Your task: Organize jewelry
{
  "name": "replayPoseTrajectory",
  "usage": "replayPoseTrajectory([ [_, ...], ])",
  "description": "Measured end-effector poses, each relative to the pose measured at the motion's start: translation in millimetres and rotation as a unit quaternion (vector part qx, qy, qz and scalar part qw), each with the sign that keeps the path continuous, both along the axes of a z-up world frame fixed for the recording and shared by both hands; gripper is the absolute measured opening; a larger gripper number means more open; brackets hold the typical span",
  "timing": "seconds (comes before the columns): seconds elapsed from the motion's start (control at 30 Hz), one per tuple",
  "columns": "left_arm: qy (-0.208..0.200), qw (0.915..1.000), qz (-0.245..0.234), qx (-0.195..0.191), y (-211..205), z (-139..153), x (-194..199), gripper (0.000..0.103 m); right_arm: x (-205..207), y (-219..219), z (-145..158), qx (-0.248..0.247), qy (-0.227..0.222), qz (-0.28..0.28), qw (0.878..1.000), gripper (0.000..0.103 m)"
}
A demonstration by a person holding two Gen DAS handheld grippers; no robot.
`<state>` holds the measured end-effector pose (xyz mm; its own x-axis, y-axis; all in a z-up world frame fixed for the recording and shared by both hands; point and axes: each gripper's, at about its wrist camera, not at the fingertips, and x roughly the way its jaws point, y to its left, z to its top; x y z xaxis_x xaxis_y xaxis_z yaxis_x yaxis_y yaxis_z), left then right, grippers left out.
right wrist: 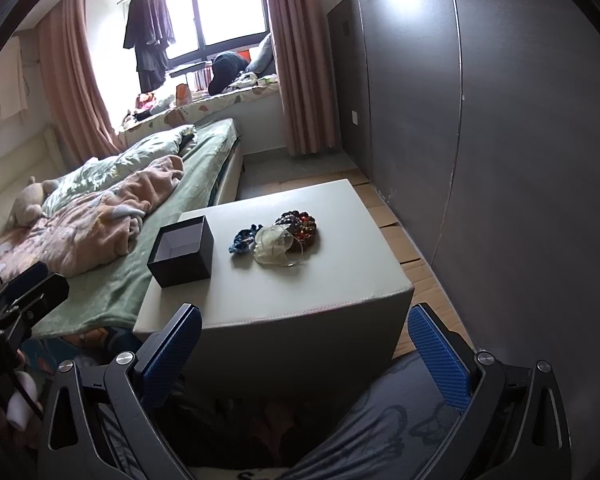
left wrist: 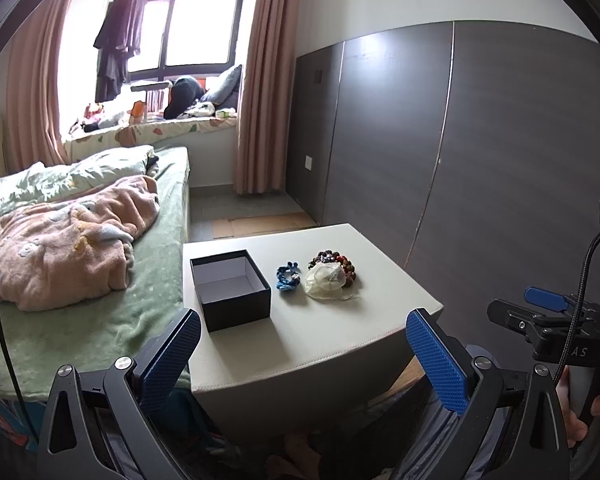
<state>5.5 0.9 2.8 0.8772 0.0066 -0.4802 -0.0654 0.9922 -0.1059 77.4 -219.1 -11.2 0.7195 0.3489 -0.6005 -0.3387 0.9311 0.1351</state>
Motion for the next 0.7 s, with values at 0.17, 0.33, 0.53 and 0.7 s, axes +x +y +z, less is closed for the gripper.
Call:
replayPoseTrajectory([
  [0.17, 0.009, 0.9999, -0.006, 0.006, -6, 0, 16, 0.102, 11, -2, 0, -0.009, 0.001, -0.006, 1.000, 0.103],
  [0.33, 0.016, 0.9998, -0.012, 0.009, -9, 2, 37, 0.102, 31, -5, -1, -0.008, 0.013, -0.014, 1.000, 0.103],
  [0.53, 0.032, 0.9992, -0.025, 0.005, -9, -1, 69, 0.102, 57, -9, -1, -0.010, 0.021, -0.027, 0.999, 0.103],
  [0.7, 0.042, 0.9986, -0.034, -0.001, -9, -6, 93, 0.102, 82, -10, -5, -0.004, 0.031, -0.030, 0.999, 0.103],
])
